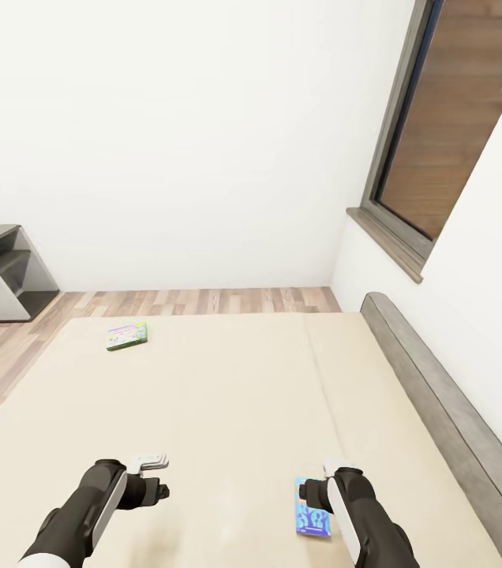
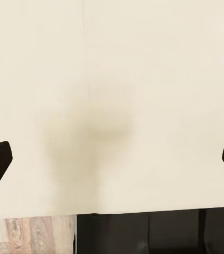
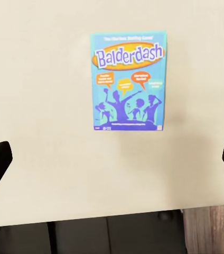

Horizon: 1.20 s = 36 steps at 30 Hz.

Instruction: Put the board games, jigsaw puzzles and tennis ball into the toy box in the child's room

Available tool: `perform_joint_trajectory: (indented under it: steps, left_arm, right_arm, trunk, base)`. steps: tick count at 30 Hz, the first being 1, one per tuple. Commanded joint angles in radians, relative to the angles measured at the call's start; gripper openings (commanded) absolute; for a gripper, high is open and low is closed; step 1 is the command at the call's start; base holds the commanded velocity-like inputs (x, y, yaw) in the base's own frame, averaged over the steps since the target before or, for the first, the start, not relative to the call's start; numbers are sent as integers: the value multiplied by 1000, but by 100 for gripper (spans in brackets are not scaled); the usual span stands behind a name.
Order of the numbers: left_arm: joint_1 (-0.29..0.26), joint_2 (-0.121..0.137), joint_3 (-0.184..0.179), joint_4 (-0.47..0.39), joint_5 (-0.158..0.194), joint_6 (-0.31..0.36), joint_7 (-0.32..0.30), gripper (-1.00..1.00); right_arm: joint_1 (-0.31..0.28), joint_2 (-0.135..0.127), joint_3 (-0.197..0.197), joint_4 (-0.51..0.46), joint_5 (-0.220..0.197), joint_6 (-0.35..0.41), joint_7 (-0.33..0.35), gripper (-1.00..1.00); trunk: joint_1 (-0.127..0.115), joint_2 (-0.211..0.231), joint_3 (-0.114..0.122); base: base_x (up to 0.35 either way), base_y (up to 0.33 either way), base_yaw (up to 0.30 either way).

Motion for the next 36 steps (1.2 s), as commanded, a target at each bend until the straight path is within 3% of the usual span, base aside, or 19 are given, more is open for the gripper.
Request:
perform_joint_trajectory:
  steps: [1, 23, 36]
  left_arm:
    - [-1, 0, 1, -1, 2, 5, -2, 100]
    - [-1, -1, 3, -2, 2, 6, -3, 100]
    - [-1, -2, 2, -5, 2, 7, -3, 100]
  right_arm:
    - [-1, 1, -2, -1, -4, 4, -4, 100]
    - [-1, 1, -2, -1, -3, 4, -4, 100]
    - [-8, 1, -3, -6, -4, 36, -3, 100]
  trunk:
    - [1, -2, -2]
    - [1, -2, -3]
    - [1, -2, -16]
  base:
    - [0, -45, 0]
    - [0, -29, 0]
    - [0, -1, 24]
